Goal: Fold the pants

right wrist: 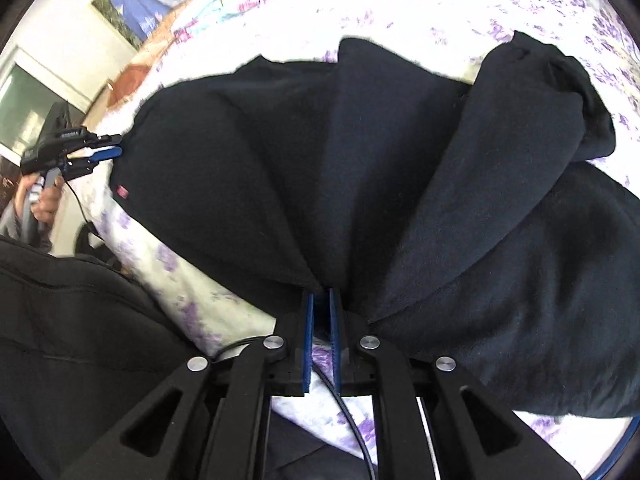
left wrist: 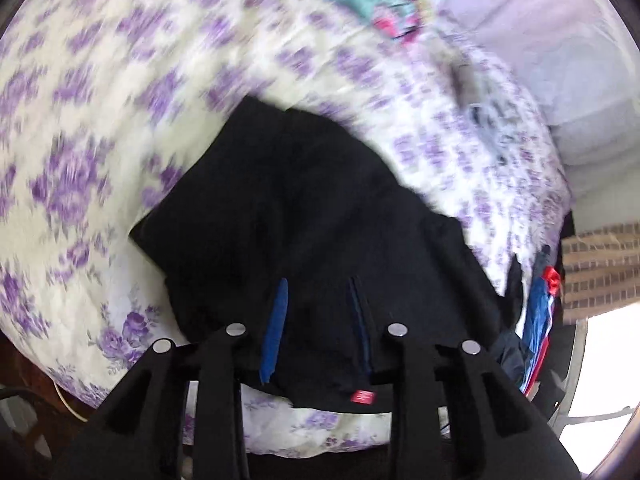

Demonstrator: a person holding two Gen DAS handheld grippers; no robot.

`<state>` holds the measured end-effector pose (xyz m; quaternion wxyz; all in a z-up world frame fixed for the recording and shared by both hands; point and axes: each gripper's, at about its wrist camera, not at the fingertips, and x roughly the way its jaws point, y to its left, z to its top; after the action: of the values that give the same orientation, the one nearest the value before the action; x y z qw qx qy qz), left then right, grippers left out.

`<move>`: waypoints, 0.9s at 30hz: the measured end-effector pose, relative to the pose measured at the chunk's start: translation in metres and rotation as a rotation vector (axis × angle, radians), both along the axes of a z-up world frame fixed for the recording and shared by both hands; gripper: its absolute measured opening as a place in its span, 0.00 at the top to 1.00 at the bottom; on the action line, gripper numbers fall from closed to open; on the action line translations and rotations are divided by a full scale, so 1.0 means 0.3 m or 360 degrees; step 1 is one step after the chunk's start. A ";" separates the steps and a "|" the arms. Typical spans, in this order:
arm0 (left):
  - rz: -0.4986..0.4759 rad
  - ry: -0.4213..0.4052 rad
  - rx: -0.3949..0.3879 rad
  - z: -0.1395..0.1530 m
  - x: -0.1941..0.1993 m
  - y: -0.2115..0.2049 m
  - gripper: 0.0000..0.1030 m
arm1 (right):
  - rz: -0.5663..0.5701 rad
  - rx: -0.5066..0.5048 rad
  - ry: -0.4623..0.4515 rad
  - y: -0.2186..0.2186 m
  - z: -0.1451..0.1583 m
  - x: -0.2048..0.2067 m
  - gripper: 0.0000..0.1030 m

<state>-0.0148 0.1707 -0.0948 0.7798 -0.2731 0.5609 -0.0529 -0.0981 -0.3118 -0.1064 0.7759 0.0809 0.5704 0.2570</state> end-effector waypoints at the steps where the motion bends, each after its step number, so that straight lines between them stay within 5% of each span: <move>1: -0.0035 -0.0045 0.0002 0.029 0.001 -0.024 0.68 | -0.0004 0.0047 -0.0022 -0.011 0.035 -0.001 0.90; 5: -0.0223 -0.0082 -0.0044 0.051 0.026 -0.179 0.55 | -0.0089 0.0125 -0.0184 -0.066 0.182 0.039 0.54; 6: -0.0291 -0.0064 -0.0026 0.037 0.037 -0.232 0.55 | -0.0138 0.0143 -0.0211 -0.085 0.208 0.063 0.54; 9: -0.0415 0.0034 0.0039 -0.026 0.037 -0.335 0.55 | -0.0222 0.0259 -0.0199 -0.131 0.239 0.118 0.55; 14: -0.0456 0.0156 0.0068 -0.122 -0.016 -0.369 0.55 | -0.0486 -0.0362 -0.0311 -0.135 0.184 0.232 0.56; 24: -0.0416 0.0188 0.0039 -0.173 -0.027 -0.373 0.52 | -0.0720 -0.0848 -0.0333 -0.018 -0.024 0.498 0.61; 25: -0.0416 0.0191 0.0035 -0.177 -0.024 -0.372 0.52 | -0.0711 -0.0880 -0.0324 -0.019 -0.040 0.503 0.63; 27: -0.0421 0.0199 0.0028 -0.182 -0.020 -0.368 0.51 | -0.0743 -0.0883 -0.0287 -0.048 -0.062 0.499 0.85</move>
<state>-0.0209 0.0603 -0.1495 0.7319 -0.1927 0.6399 -0.1332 0.0515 -0.3263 -0.1251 0.8532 -0.0275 0.5138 -0.0850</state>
